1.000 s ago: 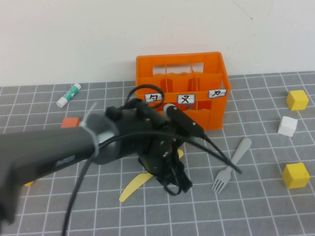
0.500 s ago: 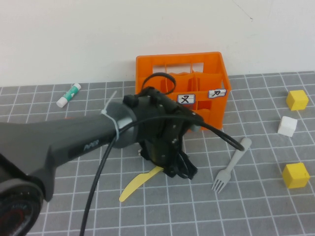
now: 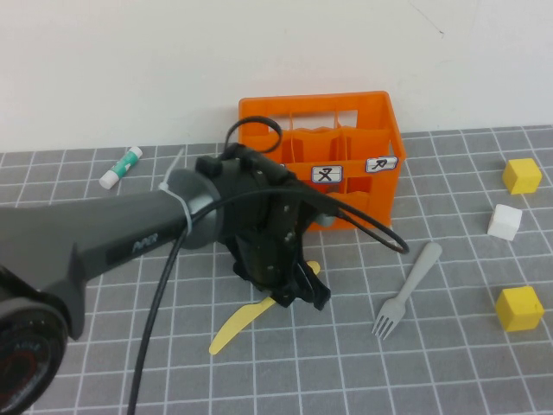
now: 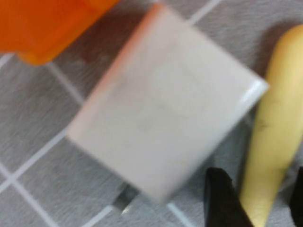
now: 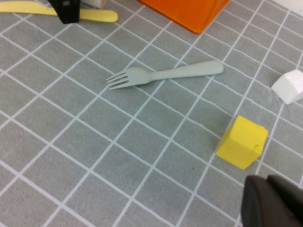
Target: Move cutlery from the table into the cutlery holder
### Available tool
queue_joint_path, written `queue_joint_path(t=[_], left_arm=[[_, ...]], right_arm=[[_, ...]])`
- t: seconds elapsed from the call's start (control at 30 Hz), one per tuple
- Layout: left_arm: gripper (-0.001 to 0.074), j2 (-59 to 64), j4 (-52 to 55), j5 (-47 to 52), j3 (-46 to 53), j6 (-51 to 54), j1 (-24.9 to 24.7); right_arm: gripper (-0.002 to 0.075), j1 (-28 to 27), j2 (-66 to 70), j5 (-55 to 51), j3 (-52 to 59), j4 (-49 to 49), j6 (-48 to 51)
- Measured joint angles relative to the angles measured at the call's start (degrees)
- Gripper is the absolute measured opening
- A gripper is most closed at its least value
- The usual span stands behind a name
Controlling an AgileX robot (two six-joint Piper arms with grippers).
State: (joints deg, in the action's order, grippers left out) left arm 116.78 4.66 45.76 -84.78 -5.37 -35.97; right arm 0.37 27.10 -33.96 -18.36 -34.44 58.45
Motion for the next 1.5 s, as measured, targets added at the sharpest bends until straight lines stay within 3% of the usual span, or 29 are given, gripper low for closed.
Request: queue_joint_path(t=[0.33,0.53,1.07,1.2,1.5], left_arm=[[0.0218,1.4,-0.6,1.4,-1.1,2.0,-1.1],[0.0104,1.5,-1.2,2.0,-1.4,2.2,-1.1],[0.01,-0.8,-1.5,5.4,-0.6,5.4,-1.1],[0.002,-4.6,-2.2,7.3,-0.4,5.4,-1.1],[0.0002,-9.8,-5.4,9.3,-0.4,6.2,-1.1]], right_arm=[[-0.0003,0.0,0.0,0.0,0.0,0.0,0.0],[-0.0003,0.0,0.0,0.0,0.0,0.0,0.0],[-0.0003,0.0,0.0,0.0,0.0,0.0,0.0],[-0.0003,0.0,0.0,0.0,0.0,0.0,0.0],[-0.0003,0.0,0.0,0.0,0.0,0.0,0.0]])
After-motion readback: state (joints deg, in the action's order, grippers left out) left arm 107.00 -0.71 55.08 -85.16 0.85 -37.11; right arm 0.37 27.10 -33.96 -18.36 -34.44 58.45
